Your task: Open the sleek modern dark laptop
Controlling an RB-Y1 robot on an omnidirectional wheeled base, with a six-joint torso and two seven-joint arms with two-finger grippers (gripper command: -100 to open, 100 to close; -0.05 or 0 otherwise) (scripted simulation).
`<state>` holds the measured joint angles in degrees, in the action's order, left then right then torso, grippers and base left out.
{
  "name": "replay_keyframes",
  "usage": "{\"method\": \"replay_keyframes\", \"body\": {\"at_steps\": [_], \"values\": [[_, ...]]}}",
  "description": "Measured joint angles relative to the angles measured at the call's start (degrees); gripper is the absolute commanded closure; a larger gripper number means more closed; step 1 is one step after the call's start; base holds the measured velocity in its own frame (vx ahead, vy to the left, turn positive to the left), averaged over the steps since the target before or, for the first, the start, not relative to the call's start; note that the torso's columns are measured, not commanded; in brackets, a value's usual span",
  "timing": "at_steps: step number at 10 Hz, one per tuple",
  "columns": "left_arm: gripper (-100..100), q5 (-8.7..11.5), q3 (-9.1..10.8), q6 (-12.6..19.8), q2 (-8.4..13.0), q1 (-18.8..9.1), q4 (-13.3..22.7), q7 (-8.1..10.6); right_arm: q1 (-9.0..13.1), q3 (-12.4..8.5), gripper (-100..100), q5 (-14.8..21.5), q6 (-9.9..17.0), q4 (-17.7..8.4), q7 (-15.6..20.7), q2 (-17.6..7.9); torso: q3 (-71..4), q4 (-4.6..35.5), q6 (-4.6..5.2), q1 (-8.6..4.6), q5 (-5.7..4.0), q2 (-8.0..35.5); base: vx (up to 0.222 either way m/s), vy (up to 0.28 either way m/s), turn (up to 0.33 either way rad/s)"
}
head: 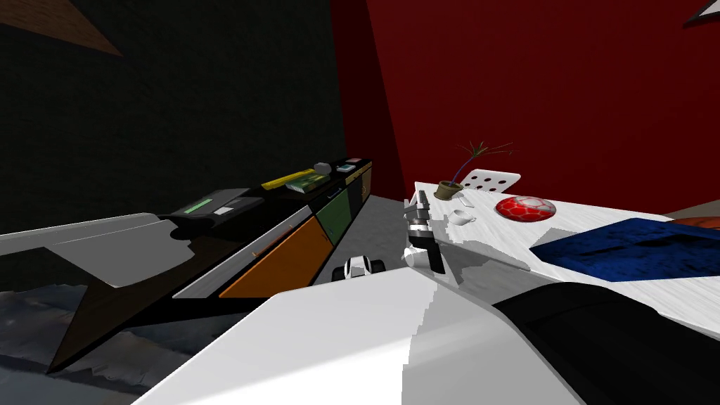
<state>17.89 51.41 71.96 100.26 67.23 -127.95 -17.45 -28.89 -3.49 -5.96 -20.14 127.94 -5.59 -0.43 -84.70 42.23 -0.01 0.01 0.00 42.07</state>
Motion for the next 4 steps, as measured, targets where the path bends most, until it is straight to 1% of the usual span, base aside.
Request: {"method": "replay_keyframes", "body": {"at_steps": [4], "values": [[0, 0.00, 0.00, 0.00, 0.00, 0.00, 0.00, 0.00, 0.00, 0.00, 0, 0.00, 0.00, 0.00, 0.00, 0.00, 0.15, 0.06, 0.01, -0.01, 0.00, 0.23, 0.000, 0.000, 0.000]]}}
